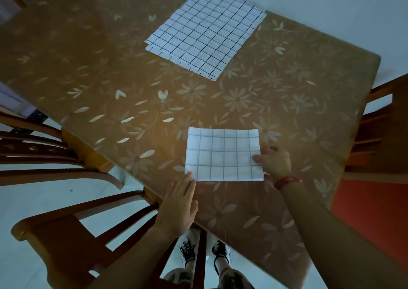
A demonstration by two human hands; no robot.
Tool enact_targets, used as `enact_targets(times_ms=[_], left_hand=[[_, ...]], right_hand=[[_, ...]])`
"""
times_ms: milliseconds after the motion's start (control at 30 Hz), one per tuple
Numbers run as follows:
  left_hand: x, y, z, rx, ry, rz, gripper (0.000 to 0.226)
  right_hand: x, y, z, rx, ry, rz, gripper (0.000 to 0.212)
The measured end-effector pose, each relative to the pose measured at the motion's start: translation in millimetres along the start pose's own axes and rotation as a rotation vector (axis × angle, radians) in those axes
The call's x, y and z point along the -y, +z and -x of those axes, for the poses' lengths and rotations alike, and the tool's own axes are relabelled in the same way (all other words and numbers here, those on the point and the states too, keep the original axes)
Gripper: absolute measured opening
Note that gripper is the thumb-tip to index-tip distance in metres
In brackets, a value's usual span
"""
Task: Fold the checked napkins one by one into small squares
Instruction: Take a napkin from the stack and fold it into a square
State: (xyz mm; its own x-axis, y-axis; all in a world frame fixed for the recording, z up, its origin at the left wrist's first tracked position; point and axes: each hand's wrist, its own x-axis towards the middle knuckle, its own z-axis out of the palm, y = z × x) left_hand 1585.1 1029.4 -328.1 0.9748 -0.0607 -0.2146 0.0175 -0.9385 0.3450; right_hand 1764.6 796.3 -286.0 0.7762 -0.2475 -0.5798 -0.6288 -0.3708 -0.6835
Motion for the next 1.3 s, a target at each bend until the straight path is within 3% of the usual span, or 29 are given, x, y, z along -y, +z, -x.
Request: enact_targets(times_ms=[133, 267, 333, 467, 667, 767, 867, 967, 1033, 1133, 1200, 1300], left_hand=[[-8, -1, -3, -0.054, 0.035, 0.052, 0.062], [-38, -10, -13, -0.113, 0.064, 0.043, 0.067], [-53, -14, -19, -0.134, 0.084, 0.026, 0.068], [-67, -8, -33, -0.195, 0.118, 0.081, 0.060], [-78, -24, -46, -0.242, 0.150, -0.005, 0.055], [-77, -30, -47, -0.244, 0.125, -0.030, 0.061], [-60, -17, -49, -0.198, 0.102, 0.178, 0.049], [-41, -6, -46, -0.139, 0.148, 0.324, 0.049], [-35, -6, -43, -0.136, 0.166, 0.389, 0.053], [-28, -7, -37, -0.113, 0.228, 0.445, 0.058], [-22, -5, -35, -0.103, 0.272, 0.449, 0.055], [-14, -5, -32, -0.163, 0.247, 0.393, 0.050]], right_hand=[[-7, -13, 14, -0.015, 0.028, -0.126, 0.024], [-17, -22, 32, -0.080, 0.129, -0.283, 0.018], [-24, -19, 38, -0.090, 0.182, -0.363, 0.024], [-34, -12, 56, -0.036, 0.237, -0.581, 0.057], [-34, -8, 82, 0.210, 0.302, -0.687, 0.036], [-35, -9, 90, 0.368, 0.241, -0.672, 0.040], [-40, -19, 95, 0.543, 0.119, -0.665, 0.055], [-59, -29, 81, 0.517, 0.031, -0.547, 0.076], [-69, -32, 71, 0.389, -0.055, -0.354, 0.083], [-107, -39, 51, 0.273, -0.131, -0.055, 0.085], [-128, -39, 41, 0.188, -0.108, 0.118, 0.072], [-94, -29, 56, 0.102, -0.353, 0.299, 0.028]])
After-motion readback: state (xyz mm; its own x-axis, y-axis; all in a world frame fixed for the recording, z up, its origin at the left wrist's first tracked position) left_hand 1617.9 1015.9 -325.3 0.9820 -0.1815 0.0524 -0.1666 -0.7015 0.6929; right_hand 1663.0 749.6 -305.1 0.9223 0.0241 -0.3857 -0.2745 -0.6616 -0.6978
